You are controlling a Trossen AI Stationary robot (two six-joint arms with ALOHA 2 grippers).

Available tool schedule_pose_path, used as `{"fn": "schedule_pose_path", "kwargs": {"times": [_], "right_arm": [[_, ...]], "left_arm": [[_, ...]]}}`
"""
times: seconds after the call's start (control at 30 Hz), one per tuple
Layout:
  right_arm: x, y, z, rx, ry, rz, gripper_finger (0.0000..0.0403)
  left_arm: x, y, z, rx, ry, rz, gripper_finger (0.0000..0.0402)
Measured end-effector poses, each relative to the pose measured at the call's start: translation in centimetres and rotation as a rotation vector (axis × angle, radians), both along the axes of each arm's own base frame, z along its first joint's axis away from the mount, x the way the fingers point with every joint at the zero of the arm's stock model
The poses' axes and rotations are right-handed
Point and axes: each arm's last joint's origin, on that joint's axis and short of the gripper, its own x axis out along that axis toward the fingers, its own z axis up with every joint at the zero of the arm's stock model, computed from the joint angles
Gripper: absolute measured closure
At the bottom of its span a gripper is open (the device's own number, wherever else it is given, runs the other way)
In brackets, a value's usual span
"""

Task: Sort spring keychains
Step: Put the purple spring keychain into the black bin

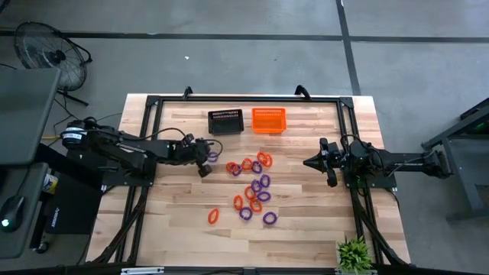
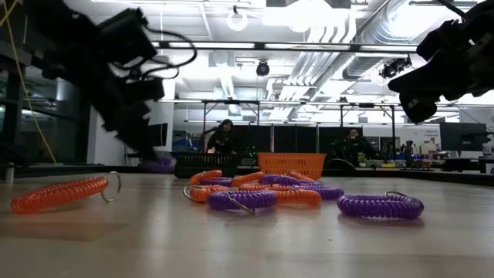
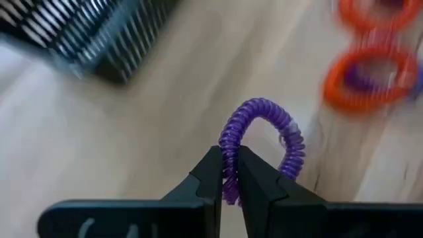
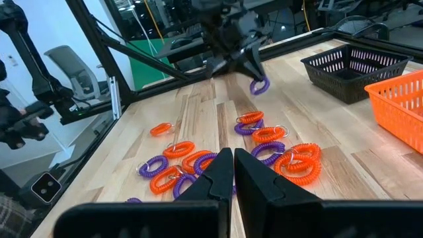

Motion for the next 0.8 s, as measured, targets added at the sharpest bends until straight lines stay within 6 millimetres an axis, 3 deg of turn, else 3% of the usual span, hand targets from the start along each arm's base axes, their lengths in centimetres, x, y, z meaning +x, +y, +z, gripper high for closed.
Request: {"fn": "schedule_pose_path", "kwargs": {"times": [0.33, 0.53, 0.8], "right_arm": [[0.0, 0.0, 0.0, 0.000, 0.000, 0.000, 0.0392], [0.0, 0.0, 0.0, 0.000, 0.000, 0.000, 0.0392], [0.0, 0.0, 0.0, 0.000, 0.000, 0.000, 0.0392]], "left_arm": [[2.6, 1.4, 4.9, 0.180, -0.132, 0.114, 0.0373], [2.6, 4.9, 6.4, 0.132, -0.227, 0.329, 0.0374], [1.3, 9.6, 6.3, 0.082, -0.264, 0.513, 0.0374]]}}
